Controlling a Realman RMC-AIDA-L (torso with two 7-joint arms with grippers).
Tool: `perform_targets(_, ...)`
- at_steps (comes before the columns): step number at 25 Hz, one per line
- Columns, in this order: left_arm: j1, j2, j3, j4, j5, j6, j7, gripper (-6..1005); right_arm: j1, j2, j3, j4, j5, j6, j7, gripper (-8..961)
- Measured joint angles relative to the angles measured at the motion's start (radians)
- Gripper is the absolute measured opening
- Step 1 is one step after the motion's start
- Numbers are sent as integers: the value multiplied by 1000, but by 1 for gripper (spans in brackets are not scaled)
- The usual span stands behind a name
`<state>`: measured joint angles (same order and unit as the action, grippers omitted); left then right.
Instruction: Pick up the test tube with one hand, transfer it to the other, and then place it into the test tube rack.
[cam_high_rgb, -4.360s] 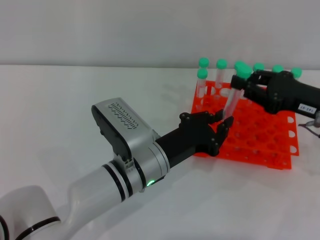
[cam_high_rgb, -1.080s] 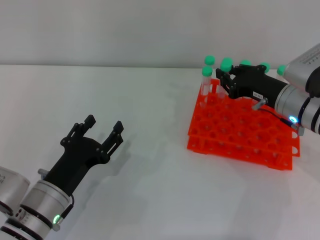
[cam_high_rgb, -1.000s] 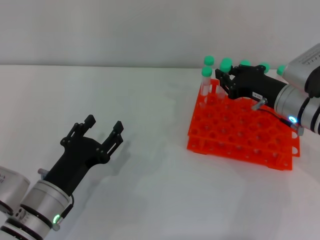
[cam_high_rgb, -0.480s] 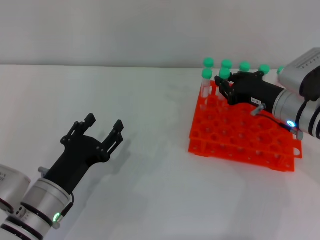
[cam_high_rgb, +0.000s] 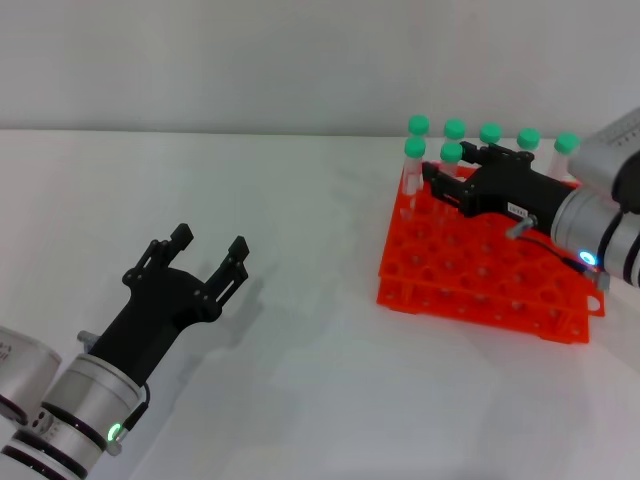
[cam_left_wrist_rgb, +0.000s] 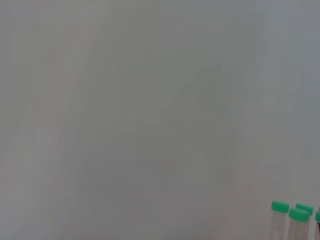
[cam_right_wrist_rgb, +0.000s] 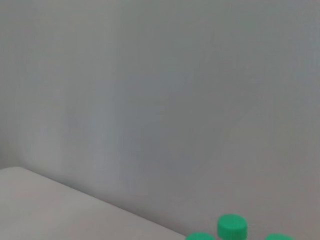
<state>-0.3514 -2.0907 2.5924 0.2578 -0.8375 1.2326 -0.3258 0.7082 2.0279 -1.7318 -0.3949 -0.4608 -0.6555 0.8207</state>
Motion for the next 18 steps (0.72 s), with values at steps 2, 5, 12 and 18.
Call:
perform_targets(2, 1, 0, 0, 1, 0, 1, -2, 786, -15, 0, 0, -12, 1, -12, 0, 448)
perform_targets(5, 3, 0, 0, 3, 0, 2, -2, 786, -44, -1, 1, -41, 1, -25, 0, 570)
perform_targets(12, 4, 0, -1, 0, -4, 3, -3, 786, -209, -7, 26, -146, 3, -206, -17, 808)
perform_targets(18, 1, 0, -19, 2, -42, 8, -4, 786, -364, -1, 142, -65, 162, -535, -281, 829)
